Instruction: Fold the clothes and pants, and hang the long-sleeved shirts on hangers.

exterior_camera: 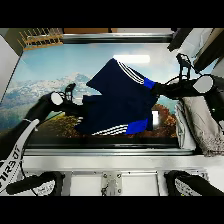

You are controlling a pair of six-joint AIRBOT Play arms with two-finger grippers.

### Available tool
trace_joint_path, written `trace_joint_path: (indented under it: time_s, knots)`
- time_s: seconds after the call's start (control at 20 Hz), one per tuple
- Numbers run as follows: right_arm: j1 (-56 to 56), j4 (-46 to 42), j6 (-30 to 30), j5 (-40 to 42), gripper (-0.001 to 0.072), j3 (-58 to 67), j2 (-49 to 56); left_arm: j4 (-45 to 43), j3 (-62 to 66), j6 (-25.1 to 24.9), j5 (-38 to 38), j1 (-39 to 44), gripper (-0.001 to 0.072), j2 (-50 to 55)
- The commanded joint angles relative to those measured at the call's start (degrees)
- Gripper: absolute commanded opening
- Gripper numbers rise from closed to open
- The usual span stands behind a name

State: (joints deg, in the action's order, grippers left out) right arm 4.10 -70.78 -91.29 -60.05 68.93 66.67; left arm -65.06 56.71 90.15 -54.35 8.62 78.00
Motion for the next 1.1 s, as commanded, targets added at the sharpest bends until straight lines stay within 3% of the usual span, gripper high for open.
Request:
trace_joint_path:
  time_s: [0.0,0.05,0.1,0.15,0.3,0.5,0.6,1.05]
  knots:
    - [0.0,0.0,0.0,0.0,0.0636,0.0,0.0,0.1,1.2,-3.8,1.0,-8.9,0.0005,-2.9]
    - [0.0,0.0,0.0,0.0,0.0636,-0.1,0.0,0.0,0.7,-5.0,1.2,-10.8,0.0124,-3.0]
    - [0.0,0.0,0.0,0.0,0.0636,-0.2,0.0,0.0,0.1,-5.3,0.9,-12.9,0.0518,-3.0]
    - [0.0,0.0,0.0,0.0,0.0636,-0.3,0.0,0.1,-0.4,-5.1,0.3,-15.3,0.0611,-3.0]
    - [0.0,0.0,0.0,0.0,0.0636,-0.7,0.0,0.2,-0.5,-4.8,-6.3,-22.8,0.0608,-3.0]
    - [0.0,0.0,0.0,0.0,0.0636,-2.3,0.0,2.0,-7.3,-10.5,-12.1,-24.2,0.0609,-3.1]
    - [0.0,0.1,0.0,0.0,0.0636,-3.4,0.0,5.4,-12.3,-14.1,-10.9,-22.1,0.0627,-3.1]
    - [0.0,0.0,0.0,0.0,0.0637,-4.4,0.0,12.7,-18.6,-14.7,2.6,-11.6,0.0626,-3.1]
